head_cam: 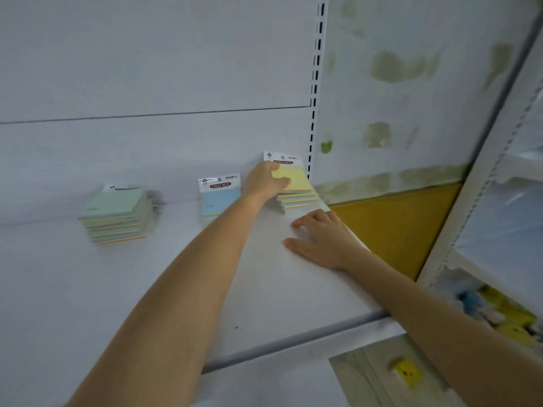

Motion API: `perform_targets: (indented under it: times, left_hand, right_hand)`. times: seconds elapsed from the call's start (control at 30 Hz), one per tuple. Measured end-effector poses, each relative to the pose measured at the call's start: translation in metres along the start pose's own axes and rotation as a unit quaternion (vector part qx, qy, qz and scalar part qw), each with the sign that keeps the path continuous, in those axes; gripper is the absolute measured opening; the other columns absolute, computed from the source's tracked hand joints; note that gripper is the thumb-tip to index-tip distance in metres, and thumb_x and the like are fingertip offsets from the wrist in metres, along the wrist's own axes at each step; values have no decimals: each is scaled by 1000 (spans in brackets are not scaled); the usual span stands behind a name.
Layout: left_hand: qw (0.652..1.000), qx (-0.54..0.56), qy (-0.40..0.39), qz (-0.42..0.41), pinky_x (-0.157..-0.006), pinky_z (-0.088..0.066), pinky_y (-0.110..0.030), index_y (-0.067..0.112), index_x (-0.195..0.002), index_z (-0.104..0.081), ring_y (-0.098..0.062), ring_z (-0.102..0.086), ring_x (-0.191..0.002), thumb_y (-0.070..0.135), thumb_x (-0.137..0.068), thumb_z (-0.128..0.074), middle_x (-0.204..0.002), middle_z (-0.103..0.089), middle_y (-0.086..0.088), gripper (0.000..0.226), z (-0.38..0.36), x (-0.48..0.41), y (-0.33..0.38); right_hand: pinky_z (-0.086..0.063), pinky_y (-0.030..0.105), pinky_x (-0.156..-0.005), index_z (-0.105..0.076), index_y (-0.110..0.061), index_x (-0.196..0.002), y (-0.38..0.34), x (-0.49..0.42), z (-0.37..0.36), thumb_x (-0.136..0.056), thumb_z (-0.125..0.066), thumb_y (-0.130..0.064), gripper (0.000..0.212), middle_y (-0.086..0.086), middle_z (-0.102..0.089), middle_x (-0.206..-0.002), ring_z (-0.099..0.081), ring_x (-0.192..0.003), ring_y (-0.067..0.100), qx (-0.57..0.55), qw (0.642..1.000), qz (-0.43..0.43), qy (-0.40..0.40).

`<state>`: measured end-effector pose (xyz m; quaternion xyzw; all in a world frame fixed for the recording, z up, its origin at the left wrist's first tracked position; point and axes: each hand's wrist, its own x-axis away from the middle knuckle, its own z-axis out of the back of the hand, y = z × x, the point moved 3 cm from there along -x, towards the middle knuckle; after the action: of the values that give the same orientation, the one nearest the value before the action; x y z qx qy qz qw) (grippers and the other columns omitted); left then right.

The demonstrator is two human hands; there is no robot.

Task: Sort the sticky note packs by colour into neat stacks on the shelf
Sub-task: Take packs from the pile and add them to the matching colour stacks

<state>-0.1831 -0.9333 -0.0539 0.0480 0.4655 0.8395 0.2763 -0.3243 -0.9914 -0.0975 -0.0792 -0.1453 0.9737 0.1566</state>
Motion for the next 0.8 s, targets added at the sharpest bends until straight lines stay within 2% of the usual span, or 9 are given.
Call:
perform_targets:
  times: [0.13,0.23,0.3,0.4,0.5,0.63,0.8]
  left_hand:
    - [999,-32,-27,18,-109,-35,-33,10,-131,-51,-27,-48,-126,24,-85,-63,-137,-50,-13,49,-6,-5,-5]
    - [998,-46,-33,16,-108,-32,-28,9,-129,-53,-25,-45,-129,23,-86,-61,-138,-50,-11,46,-11,-4,-1]
    - [998,-51,-22,17,-109,-28,-26,11,-127,-55,-23,-40,-133,28,-87,-59,-140,-49,-9,44,-10,-4,-1]
    - [998,-57,1,9,-112,-31,-32,16,-127,-55,-22,-35,-137,37,-89,-53,-142,-48,-7,43,-1,0,-1]
    - [994,-98,42,-37,-106,-34,-31,19,-127,-55,-25,-41,-131,36,-91,-50,-136,-52,-11,41,23,13,-3]
    - [972,-204,83,-77,-105,-38,-39,23,-132,-48,-30,-44,-126,41,-93,-42,-132,-50,-13,43,72,38,-14]
    - [937,-310,140,-74,-99,-39,-40,24,-136,-43,-26,-41,-128,40,-96,-36,-135,-49,-5,43,169,88,-43]
  right_hand:
    - [-19,34,-114,-46,-29,-130,2,-2,-1,-83,-48,-56,54,1,-38,-141,-27,-136,23,-9,1000,0,1]
    - [-19,33,-113,-46,-30,-130,2,-1,-1,-83,-48,-56,53,1,-38,-140,-27,-135,23,-14,1000,4,1]
    - [-20,33,-113,-45,-29,-130,2,-1,-1,-84,-48,-55,54,1,-38,-140,-28,-134,23,-17,1000,6,0]
    - [-21,35,-113,-46,-27,-131,0,1,1,-83,-51,-53,55,1,-38,-142,-29,-135,23,-24,999,18,16]
    - [-27,32,-111,-49,-24,-129,-13,5,6,-84,-54,-47,50,0,-44,-137,-33,-132,21,-41,996,68,52]
    - [-30,30,-107,-52,-21,-127,-58,5,6,-87,-55,-42,46,2,-49,-133,-40,-126,22,-38,987,154,39]
    - [-32,33,-107,-50,-21,-129,-165,6,-12,-89,-51,-43,46,3,-51,-133,-44,-124,22,-46,967,249,15]
